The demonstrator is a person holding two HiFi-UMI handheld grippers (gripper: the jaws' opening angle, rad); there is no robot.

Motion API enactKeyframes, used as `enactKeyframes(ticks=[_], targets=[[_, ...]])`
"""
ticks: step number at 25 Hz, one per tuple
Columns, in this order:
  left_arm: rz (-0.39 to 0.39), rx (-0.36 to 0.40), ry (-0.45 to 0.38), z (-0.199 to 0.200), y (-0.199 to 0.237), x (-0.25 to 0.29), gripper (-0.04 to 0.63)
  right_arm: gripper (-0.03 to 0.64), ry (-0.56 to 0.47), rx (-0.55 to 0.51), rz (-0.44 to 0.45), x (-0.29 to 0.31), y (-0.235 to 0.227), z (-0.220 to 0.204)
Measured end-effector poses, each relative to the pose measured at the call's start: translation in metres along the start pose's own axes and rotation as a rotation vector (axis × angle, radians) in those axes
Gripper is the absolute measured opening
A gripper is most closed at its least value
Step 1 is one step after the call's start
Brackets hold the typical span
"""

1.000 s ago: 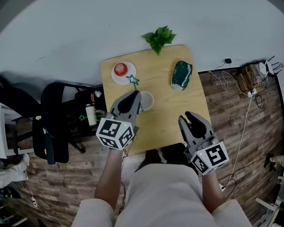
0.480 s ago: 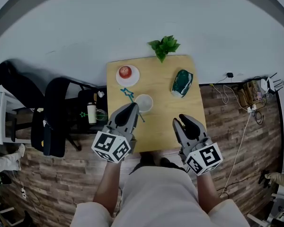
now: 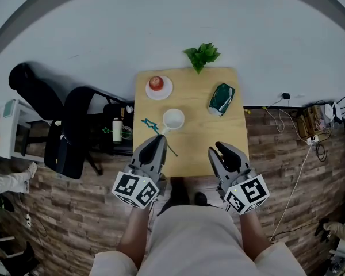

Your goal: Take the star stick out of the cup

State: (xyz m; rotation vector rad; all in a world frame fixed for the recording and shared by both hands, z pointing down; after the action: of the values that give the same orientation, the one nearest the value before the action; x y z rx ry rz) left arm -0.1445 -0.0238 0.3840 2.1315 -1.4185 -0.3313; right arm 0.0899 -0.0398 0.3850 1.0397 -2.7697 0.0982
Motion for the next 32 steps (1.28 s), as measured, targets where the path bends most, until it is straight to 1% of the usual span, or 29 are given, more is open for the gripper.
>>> enactKeyframes(ticks=[6, 11, 15, 24, 32], targets=[[0.054, -0.009, -0.02, -0.023, -0.029, -0.025, 0.012, 0.087, -0.021, 0.009, 0.053, -0.028, 0.004, -0.008], [0.077, -0.02, -0.042, -0.04, -0.053, -0.047, 0.012, 0.087, -0.028, 0.003, 0.086, -0.053, 0.011, -0.016], [0.104, 0.011, -0.066, -0.051, -0.073, -0.065, 0.012, 0.087, -0.042, -0.009, 0.111, -0.072, 0.017, -0.016], [0.141, 0.014, -0.118, -0.071, -0.107, -0.1, 0.012, 0.08, -0.076, -0.044, 0.168, -0.105, 0.03, -0.013], [0.169, 0.048, -0.124, -0.084, -0.13, -0.117, 0.012, 0.067, -0.103, -0.064, 0.217, -0.12, 0.044, -0.01]])
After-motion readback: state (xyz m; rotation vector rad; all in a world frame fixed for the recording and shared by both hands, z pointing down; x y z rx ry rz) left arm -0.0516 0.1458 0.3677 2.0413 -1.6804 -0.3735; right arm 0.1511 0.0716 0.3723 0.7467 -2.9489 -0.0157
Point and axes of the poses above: the fingertips, and each gripper's own axes: x forward along the fingers, y to its left, z out of its top, the point moved 8 cm from there along -x, backward along the fingers, and after that the axes turned 13 degrees about -x, right-handed, at the moved point
